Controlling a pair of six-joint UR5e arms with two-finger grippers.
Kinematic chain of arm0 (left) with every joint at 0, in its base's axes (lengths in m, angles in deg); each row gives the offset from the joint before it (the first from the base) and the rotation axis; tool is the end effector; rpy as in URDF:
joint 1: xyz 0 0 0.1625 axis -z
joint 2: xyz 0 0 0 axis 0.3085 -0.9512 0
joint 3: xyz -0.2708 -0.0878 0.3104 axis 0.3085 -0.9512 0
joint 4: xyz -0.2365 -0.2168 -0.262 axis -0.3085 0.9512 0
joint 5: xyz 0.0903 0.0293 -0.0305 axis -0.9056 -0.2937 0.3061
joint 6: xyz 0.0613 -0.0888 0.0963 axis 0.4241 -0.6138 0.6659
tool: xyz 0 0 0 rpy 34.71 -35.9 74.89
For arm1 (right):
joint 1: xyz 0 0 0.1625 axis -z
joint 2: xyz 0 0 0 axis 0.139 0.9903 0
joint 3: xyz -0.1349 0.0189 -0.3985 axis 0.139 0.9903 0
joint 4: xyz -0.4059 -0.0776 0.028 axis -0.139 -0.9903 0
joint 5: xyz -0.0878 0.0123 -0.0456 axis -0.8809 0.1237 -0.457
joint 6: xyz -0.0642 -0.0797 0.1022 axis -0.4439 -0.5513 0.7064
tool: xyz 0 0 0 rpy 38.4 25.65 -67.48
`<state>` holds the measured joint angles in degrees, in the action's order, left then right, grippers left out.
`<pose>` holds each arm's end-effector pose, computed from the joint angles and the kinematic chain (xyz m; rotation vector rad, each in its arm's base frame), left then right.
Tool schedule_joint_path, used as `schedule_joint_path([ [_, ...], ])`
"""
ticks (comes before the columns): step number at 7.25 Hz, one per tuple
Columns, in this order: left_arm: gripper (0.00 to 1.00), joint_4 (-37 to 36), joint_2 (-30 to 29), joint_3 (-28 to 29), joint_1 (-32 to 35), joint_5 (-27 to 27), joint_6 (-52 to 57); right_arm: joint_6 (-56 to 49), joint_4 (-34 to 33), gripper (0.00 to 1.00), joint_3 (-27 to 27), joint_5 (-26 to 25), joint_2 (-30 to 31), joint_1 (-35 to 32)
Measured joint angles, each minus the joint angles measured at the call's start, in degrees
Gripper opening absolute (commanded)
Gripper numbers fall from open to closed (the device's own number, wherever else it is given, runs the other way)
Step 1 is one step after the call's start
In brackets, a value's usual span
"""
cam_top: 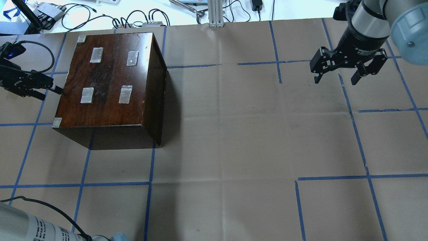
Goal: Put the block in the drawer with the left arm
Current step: 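Lower the left gripper to the white drawer handle and hook it, then pull the drawer open by its white handle with the left gripper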
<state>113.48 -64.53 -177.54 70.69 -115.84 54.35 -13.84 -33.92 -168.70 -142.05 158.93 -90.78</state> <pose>0.2155 -0.5790 0.2614 -0.0218 -2.7453 0.0302 0.0711 -0.5112 0.3948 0.1492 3.1236 0.0817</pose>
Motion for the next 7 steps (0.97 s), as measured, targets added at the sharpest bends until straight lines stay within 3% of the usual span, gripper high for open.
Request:
schedule_joint_path([
  [7, 0.99, -4.24, -2.54, 0.17, 2.52, 1.48, -3.83, 0.0, 0.01, 1.0, 0.0, 0.0, 0.0, 0.0],
])
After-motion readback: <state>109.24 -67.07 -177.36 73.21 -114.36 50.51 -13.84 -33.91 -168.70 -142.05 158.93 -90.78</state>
